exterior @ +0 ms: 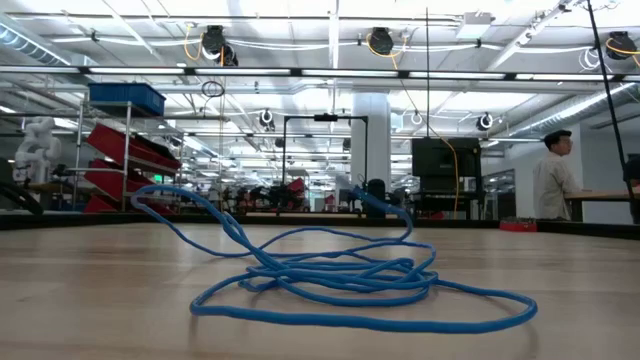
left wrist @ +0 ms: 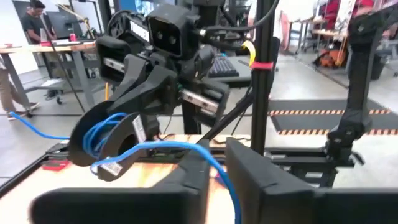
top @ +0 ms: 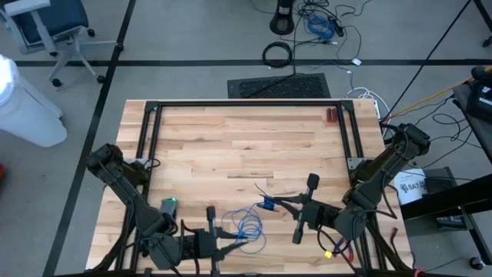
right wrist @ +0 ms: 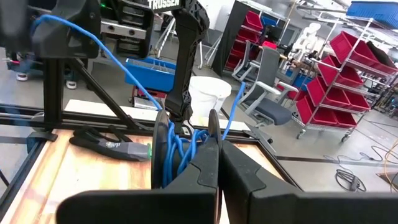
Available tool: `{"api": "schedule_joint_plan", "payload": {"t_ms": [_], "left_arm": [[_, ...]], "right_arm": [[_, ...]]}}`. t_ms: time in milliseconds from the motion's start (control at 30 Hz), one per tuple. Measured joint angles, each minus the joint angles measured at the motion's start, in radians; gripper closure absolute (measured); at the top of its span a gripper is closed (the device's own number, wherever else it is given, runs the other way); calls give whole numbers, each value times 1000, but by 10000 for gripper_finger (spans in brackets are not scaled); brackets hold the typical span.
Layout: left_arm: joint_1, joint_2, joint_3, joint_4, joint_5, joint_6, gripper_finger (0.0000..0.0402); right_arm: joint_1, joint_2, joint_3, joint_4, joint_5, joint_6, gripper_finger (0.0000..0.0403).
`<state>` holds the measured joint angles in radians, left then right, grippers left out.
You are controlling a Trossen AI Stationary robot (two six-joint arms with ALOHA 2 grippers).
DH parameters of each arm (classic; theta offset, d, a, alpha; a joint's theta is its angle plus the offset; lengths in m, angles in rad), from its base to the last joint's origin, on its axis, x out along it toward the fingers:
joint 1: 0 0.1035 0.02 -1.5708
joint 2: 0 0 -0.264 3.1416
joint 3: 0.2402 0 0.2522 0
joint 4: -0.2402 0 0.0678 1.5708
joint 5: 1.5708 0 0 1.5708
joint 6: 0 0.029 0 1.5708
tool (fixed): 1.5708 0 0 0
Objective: Coil cords
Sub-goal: Coil the blue wire onto the spool
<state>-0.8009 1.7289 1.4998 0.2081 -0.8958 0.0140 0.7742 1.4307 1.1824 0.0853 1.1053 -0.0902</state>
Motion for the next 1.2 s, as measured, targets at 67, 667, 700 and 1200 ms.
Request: {"api": "schedule_joint_plan", "payload": {"t_ms": [67, 667, 700, 1200], "left_arm": [[1, -13, 0, -26, -2, 0, 387], [45, -42, 0, -48, -6, -1, 400], [51, -42, 0, -38, 9, -1, 400], [130, -9, 0, 40, 116, -31, 400]], "right_arm": [[0, 0, 0, -10, 0, 8, 403], [-10, 0, 0, -52, 0, 53, 403], [-13, 1, 0, -52, 0, 57, 403], [-60, 37, 0, -52, -3, 95, 403]]}}
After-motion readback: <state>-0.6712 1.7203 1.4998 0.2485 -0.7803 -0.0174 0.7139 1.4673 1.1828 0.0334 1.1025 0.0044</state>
